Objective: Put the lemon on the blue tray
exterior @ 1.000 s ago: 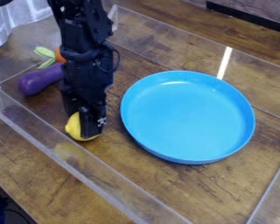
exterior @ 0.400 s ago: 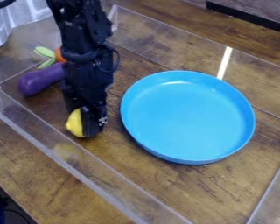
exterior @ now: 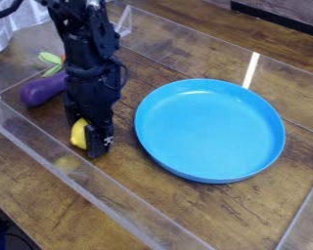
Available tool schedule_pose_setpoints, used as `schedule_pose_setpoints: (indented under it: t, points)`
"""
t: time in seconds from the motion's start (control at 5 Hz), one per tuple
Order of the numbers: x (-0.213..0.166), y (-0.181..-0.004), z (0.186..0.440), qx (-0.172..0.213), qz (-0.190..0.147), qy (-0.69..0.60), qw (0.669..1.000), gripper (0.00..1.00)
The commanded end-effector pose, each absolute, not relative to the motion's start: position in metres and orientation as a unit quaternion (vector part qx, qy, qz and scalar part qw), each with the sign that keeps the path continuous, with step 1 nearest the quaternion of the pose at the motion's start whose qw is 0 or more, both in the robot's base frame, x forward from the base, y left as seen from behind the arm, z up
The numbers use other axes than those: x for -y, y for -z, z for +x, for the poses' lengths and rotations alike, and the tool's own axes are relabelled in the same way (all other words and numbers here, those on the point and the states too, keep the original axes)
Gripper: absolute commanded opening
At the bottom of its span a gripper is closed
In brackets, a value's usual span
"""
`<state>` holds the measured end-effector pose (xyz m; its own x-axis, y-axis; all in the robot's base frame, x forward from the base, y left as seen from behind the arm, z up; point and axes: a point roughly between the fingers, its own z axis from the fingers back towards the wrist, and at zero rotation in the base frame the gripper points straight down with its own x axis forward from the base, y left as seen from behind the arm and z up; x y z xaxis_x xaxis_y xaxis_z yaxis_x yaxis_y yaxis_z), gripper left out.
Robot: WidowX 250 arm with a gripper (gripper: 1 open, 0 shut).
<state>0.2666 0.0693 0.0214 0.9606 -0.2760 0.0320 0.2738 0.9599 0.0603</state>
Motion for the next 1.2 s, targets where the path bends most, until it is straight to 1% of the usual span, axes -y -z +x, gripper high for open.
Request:
schedule_pose_setpoints:
  t: [0.0,0.2,0.4,0.6,0.8,1.0]
  points:
    - [-0.07,-0.044,0.278,0.044,0.043,0.14,0.988,0.0]
    - [-0.068,-0.054,0.281,0.047,0.049,0.145,0.987,0.0]
    - [-0.062,-0.074,0.289,0.054,0.064,0.151,0.985,0.0]
    - [-0.049,-0.111,0.298,0.058,0.093,0.167,0.98,0.0]
    - [-0.037,-0.138,0.308,0.07,0.114,0.187,0.973,0.0]
    - [-0.023,-0.151,0.307,0.078,0.122,0.207,0.968,0.0]
